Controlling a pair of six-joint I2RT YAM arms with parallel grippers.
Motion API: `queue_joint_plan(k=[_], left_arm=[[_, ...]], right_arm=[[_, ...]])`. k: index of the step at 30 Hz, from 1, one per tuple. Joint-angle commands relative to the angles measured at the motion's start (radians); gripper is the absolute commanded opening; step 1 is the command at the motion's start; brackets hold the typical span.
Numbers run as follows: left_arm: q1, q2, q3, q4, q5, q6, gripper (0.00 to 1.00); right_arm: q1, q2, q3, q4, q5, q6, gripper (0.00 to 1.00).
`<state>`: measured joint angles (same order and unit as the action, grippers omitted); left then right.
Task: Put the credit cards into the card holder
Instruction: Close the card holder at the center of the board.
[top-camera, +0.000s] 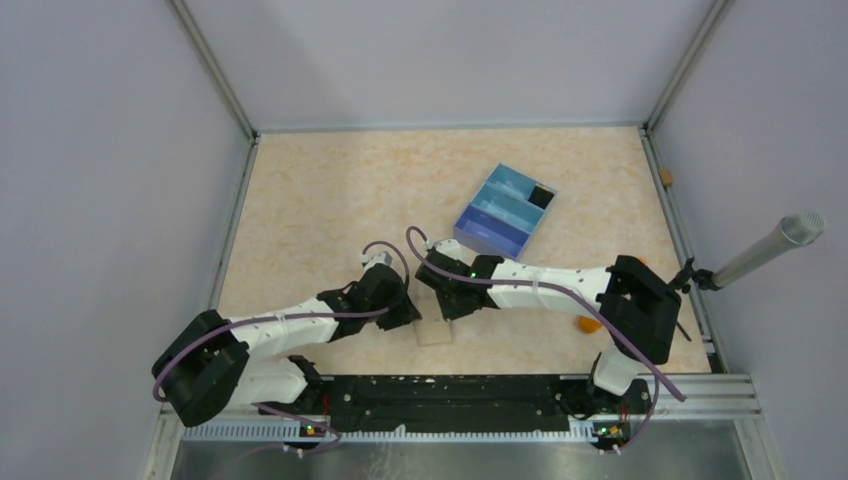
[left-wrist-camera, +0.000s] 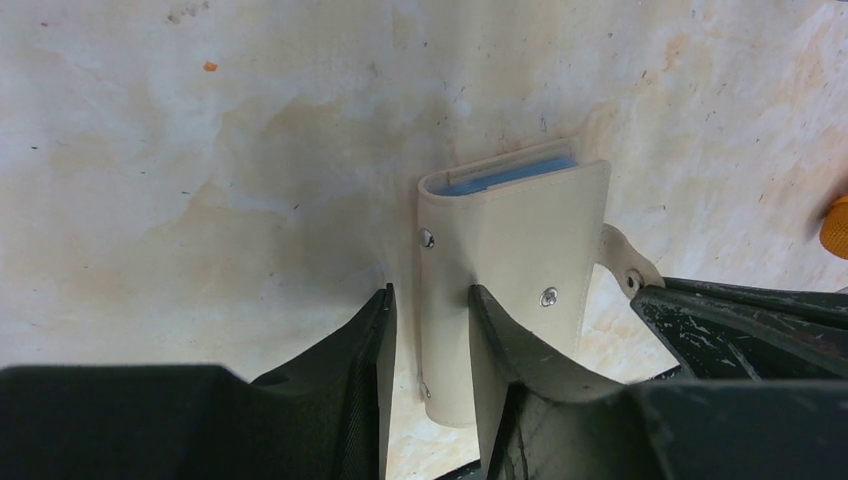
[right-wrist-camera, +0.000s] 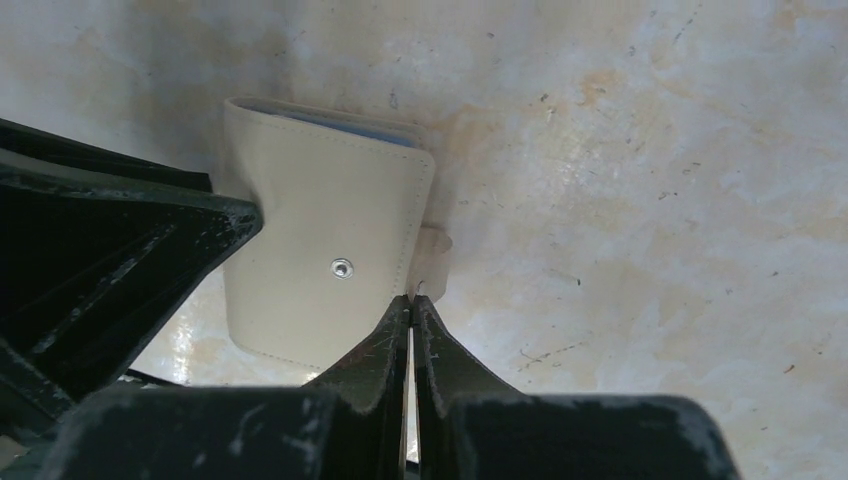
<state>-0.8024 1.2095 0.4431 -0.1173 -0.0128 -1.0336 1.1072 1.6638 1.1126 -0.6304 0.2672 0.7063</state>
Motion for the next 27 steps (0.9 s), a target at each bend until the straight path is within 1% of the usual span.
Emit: queue_joint_plan(k=[1, 4, 12, 17, 27], left_arm=[[-0.013, 0.030, -0.002, -0.027, -0.018, -0.009, 0.35], [-0.020, 0.045, 0.002, -0.031, -0.022, -0.011, 0.34], [-0.031, 0.058, 0.004, -0.036, -0.032, -0.016, 0.33], [-0.036, 0.058, 0.004, -0.038, -0.039, -0.020, 0.32], [-0.037, 0.057, 0.003, -0.046, -0.044, -0.023, 0.31]], right_arm=[[-0.010, -0.029, -0.015, 0.080, -0.066, -0.011, 0.00], [-0.009, -0.023, -0.028, 0.132, -0.108, -0.011, 0.00], [-0.009, -0.006, -0.045, 0.179, -0.138, -0.011, 0.00], [-0.010, 0.018, -0.043, 0.166, -0.148, -0.013, 0.00], [-0.009, 0.038, -0.050, 0.194, -0.162, -0.017, 0.00]])
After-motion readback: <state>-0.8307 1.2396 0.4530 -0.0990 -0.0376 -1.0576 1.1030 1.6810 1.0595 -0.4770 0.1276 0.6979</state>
